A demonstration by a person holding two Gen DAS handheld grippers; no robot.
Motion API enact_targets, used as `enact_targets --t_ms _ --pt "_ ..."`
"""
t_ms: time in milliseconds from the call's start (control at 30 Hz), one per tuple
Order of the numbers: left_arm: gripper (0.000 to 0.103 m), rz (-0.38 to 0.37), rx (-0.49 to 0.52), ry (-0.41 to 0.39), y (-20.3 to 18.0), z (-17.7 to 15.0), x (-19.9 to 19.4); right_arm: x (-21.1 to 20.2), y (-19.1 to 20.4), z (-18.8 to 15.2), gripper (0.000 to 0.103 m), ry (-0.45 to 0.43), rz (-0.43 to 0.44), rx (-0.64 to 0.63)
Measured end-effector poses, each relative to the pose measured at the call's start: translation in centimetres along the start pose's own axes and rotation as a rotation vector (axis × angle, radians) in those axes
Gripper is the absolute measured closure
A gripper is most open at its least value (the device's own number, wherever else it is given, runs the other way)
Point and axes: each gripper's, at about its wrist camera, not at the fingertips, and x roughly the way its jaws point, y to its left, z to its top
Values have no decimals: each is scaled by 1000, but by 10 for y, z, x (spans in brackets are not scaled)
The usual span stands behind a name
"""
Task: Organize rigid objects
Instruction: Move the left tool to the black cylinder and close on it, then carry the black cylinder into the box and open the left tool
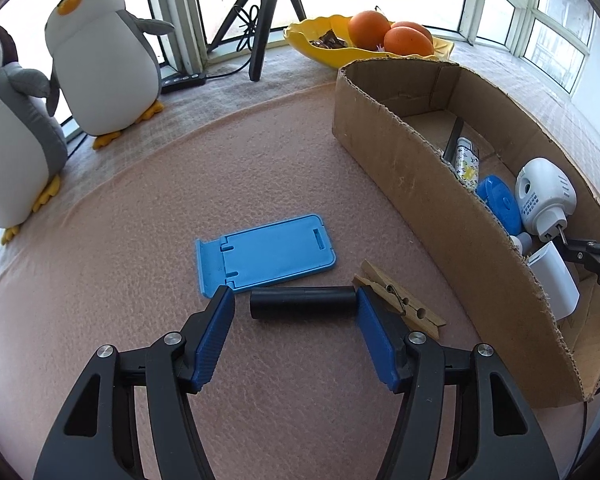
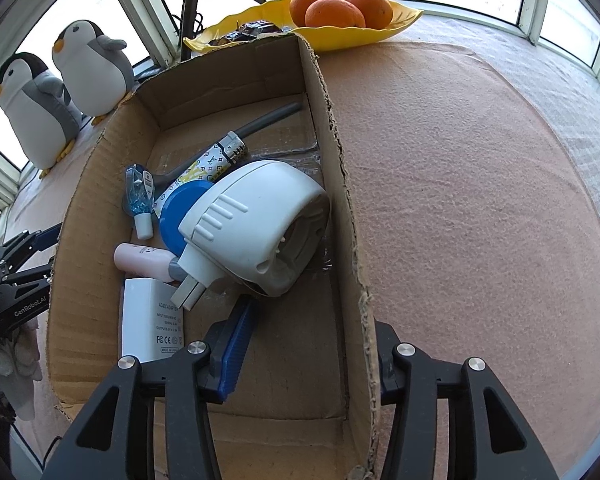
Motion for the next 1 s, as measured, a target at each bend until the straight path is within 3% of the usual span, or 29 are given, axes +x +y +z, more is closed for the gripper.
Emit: enact_targets --t_ms 133,267,633,1000 --pt "41 -6 -11 4 0 0 3 0 0 -1 58 0 2 -2" --pt "52 -21 -22 6 1 -2 3 0 -1 -1 58 0 2 -2" --pt "52 -19 -42 -14 8 -2 -5 0 0 -1 58 0 1 -2" --pt "52 -23 -26 -116 7 23 -52 0 1 0 58 -3 -4 -8"
